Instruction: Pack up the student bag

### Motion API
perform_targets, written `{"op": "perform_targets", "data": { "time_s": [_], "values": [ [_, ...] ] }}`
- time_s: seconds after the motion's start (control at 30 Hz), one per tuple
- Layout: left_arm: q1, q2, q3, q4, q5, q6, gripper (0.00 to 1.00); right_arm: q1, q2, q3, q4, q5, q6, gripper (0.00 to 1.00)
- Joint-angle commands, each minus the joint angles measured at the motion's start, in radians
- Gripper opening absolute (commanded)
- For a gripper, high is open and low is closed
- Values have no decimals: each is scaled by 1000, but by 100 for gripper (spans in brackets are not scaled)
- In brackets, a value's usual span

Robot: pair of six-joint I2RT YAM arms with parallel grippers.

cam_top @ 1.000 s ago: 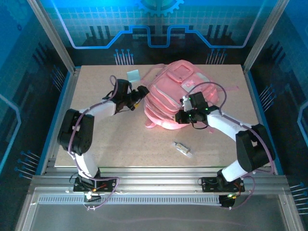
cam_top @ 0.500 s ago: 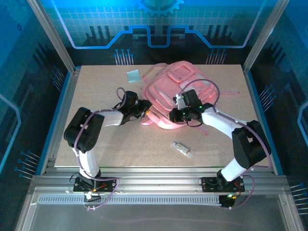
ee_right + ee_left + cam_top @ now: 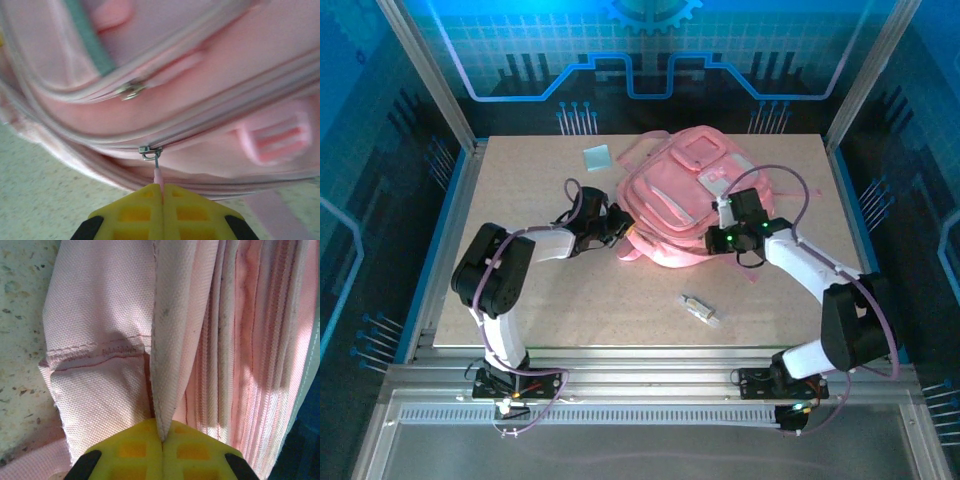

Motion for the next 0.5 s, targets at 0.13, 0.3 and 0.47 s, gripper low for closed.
{"op": "perform_targets", "data": {
  "time_s": [0.13,0.3,0.47],
  "values": [
    [38,-56,1,-32,-25,51,0,-145,-12,25,-49,129,-73,0],
    [40,-60,-7,-33,-21,51,0,-174,5,72,-65,132,-94,0],
    [39,-78,-14,-36,-19,54,0,-174,8,89,-78,151,-77,0]
  ]
}}
